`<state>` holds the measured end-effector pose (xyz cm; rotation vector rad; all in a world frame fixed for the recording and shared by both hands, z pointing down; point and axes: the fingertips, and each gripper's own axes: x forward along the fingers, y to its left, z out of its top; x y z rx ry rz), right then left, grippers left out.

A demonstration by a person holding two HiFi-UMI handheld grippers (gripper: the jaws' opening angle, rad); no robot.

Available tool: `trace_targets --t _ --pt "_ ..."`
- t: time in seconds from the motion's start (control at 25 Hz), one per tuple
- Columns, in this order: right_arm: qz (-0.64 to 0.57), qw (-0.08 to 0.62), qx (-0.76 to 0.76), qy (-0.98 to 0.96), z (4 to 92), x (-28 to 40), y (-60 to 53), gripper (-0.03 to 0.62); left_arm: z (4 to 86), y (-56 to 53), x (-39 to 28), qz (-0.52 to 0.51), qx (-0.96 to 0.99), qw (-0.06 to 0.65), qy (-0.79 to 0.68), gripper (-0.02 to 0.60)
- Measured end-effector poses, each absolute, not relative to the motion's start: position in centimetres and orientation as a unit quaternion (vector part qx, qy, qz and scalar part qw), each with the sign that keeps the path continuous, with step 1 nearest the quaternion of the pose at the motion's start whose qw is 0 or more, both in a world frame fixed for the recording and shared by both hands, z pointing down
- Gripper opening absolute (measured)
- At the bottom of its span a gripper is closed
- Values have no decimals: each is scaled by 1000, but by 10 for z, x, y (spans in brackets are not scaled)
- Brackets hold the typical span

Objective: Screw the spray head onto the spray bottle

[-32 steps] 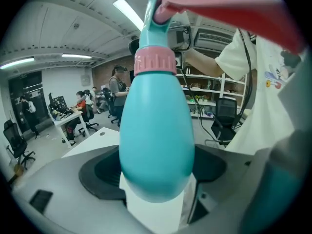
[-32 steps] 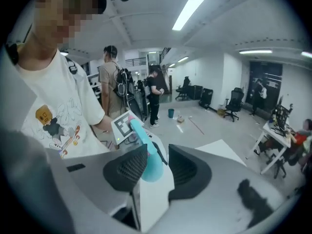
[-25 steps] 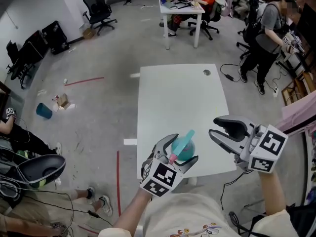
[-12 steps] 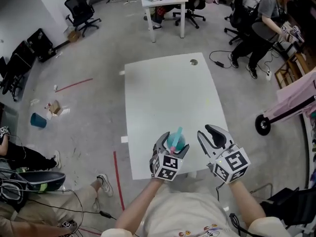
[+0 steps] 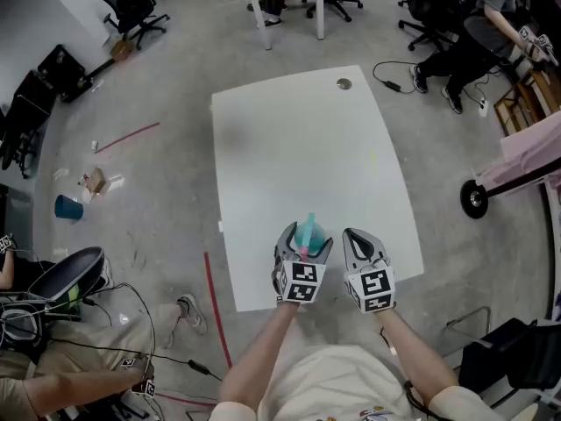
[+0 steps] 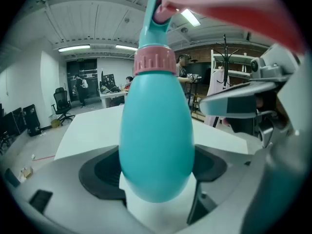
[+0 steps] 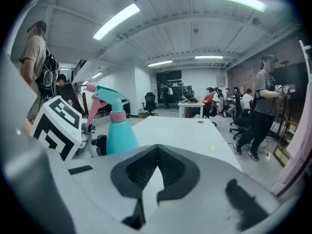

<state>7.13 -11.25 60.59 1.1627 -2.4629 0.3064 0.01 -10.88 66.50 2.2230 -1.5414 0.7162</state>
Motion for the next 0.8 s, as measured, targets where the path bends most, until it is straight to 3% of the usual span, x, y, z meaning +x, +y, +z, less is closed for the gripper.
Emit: trace_targets --t 0.8 --pt "121 239 399 -877 649 68 -98 6 733 -119 11 265 792 148 -530 424"
